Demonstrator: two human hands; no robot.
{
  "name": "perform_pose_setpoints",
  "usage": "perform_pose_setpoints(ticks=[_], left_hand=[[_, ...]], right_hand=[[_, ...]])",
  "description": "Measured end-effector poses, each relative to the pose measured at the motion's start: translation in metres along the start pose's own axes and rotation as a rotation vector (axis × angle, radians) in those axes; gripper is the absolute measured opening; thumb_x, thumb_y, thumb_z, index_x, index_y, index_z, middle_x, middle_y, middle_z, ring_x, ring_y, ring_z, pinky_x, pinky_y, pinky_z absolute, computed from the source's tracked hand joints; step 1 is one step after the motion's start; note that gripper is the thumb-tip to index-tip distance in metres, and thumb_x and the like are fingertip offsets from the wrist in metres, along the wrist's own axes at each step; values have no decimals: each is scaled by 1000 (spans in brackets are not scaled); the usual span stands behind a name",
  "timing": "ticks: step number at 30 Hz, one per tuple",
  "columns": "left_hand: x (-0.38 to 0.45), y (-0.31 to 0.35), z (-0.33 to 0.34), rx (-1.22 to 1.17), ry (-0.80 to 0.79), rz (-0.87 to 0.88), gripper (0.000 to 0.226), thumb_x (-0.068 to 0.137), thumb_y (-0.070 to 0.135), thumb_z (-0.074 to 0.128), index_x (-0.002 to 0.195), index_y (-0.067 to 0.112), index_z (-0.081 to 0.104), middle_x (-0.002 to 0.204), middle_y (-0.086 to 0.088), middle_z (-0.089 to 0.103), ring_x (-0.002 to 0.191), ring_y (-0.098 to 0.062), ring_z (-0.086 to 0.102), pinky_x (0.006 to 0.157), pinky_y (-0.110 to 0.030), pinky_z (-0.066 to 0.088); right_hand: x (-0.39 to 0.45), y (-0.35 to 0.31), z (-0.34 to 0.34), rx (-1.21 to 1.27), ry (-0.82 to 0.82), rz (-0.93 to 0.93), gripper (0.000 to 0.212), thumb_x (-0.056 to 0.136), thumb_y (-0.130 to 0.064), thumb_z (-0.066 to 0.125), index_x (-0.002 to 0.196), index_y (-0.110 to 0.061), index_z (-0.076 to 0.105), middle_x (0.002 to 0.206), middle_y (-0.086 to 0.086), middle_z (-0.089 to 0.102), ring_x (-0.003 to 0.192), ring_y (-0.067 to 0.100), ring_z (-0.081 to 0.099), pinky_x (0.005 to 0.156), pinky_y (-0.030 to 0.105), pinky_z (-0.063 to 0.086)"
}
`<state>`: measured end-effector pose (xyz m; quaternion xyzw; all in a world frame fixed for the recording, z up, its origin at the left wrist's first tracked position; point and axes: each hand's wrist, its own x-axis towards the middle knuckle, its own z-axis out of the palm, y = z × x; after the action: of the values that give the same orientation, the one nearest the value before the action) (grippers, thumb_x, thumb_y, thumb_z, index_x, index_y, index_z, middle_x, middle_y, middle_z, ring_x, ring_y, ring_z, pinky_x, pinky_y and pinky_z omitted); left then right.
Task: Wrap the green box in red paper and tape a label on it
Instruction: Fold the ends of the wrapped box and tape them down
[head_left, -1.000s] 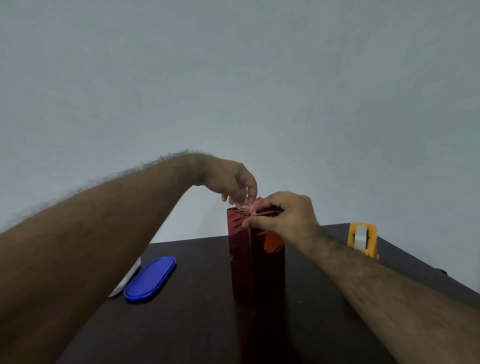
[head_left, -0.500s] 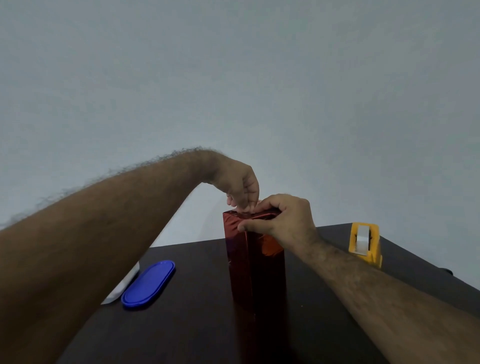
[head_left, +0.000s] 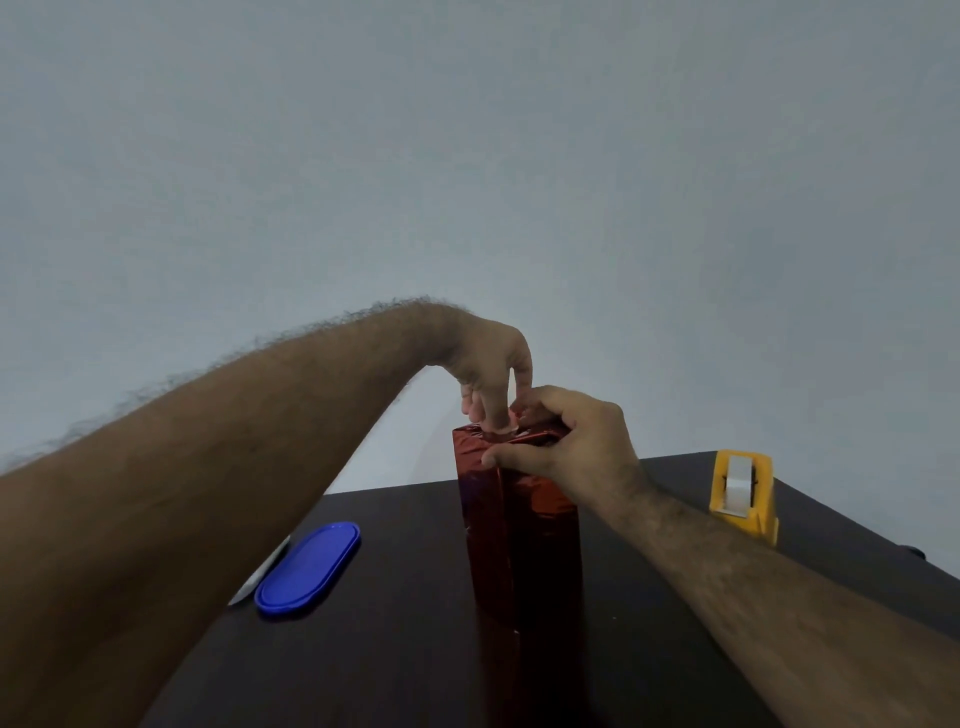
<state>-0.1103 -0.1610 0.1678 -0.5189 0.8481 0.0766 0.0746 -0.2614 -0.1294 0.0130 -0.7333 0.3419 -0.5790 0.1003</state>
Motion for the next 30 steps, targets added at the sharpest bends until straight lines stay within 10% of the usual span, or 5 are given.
perform_pose_setpoints(ticks=[21, 30], left_hand=[[-7, -27, 9, -315, 39, -405, 17, 84, 15, 88, 84, 11, 72, 72, -1, 69, 59, -11, 60, 59, -24, 51], [-10, -31, 21, -278, 197, -342, 70, 63, 51, 98, 103, 0, 70, 89, -12, 62, 75, -28, 48, 60, -32, 46]], right_hand=[[0, 5, 2, -83, 25, -26, 47, 60, -65, 92, 89, -28, 84, 82, -16, 69, 81, 2, 66, 68, 20, 53], [-1, 4, 2, -77, 33, -20, 41, 62, -58, 96, 90, -30, 84, 86, -19, 70, 87, -1, 68, 74, 14, 51]])
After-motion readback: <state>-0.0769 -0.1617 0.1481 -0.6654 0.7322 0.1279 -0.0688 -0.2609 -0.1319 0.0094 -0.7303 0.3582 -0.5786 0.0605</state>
